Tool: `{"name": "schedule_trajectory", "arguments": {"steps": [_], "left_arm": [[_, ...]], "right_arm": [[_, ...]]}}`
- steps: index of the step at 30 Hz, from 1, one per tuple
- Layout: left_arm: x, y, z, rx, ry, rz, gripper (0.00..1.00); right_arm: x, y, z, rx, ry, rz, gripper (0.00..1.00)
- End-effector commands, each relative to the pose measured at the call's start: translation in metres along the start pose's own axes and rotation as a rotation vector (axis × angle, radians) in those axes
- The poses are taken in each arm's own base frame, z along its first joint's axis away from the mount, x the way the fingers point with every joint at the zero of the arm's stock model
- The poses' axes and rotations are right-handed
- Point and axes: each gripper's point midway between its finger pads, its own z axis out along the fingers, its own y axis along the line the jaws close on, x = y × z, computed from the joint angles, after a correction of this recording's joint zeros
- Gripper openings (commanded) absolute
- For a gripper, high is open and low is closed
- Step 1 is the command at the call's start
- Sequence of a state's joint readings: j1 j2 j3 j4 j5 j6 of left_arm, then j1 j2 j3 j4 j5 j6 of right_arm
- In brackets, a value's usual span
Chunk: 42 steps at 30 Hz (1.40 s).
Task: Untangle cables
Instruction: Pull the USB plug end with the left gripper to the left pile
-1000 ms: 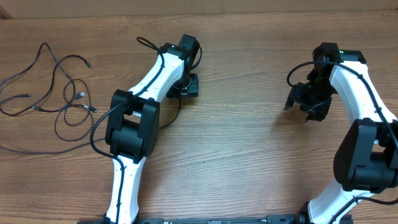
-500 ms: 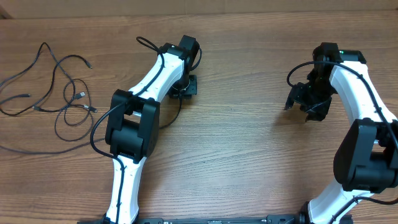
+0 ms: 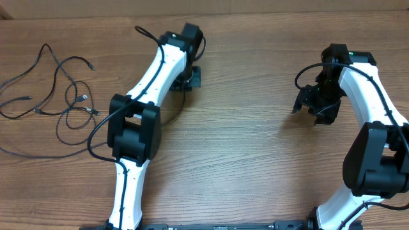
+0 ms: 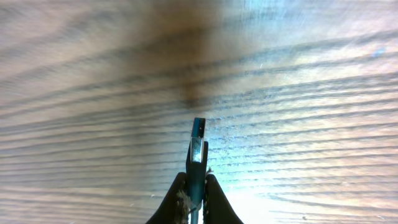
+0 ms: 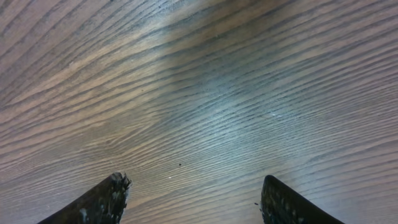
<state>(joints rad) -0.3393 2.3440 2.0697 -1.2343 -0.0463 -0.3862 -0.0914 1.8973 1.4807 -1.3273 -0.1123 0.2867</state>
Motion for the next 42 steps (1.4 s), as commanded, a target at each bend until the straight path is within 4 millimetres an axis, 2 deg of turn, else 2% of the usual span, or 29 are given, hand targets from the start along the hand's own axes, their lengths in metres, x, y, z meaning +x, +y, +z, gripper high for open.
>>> {"name": "schedule_trajectory", "arguments": {"steps": [1,6,13,17,19,23,31,34,37,42], "left_arm": [[-0.019,0.012,-0.021,-0.004,-0.045,-0.037,0.04],[-0.016,0.042,-0.044,-0.039,-0.012,-0.160,0.05],[0.010,0.087,-0.049,-0.124,0.116,-0.277,0.04],[0.026,0.112,-0.062,-0.227,0.149,-0.330,0.05],[0.029,0.118,-0.071,-0.255,0.139,-0.333,0.05],[0.030,0.119,-0.100,-0.225,0.074,-0.340,0.05],[0.040,0.131,-0.177,-0.183,-0.115,-0.330,0.04],[0.054,0.139,-0.198,-0.174,-0.153,-0.335,0.04],[0.074,0.153,-0.210,-0.196,-0.165,-0.356,0.04],[0.120,0.195,-0.217,-0.303,-0.167,-0.466,0.04]], "right_arm": [[0.000,-0.002,-0.001,0.006,-0.005,-0.007,0.67],[0.000,-0.002,-0.001,0.006,-0.004,-0.007,0.67],[0.000,-0.002,-0.001,0.007,-0.003,-0.007,0.67],[0.001,-0.002,-0.001,0.008,0.001,-0.006,0.67],[0.002,-0.002,-0.001,0.008,0.002,-0.006,0.67],[0.003,-0.003,-0.001,0.010,0.006,-0.005,0.67],[0.003,-0.003,-0.001,0.011,0.009,-0.005,0.67],[0.003,-0.003,-0.001,0.011,0.009,-0.005,0.67],[0.003,-0.003,-0.001,0.010,0.009,-0.005,0.67],[0.003,-0.003,-0.001,0.010,0.008,-0.005,0.67]]}}
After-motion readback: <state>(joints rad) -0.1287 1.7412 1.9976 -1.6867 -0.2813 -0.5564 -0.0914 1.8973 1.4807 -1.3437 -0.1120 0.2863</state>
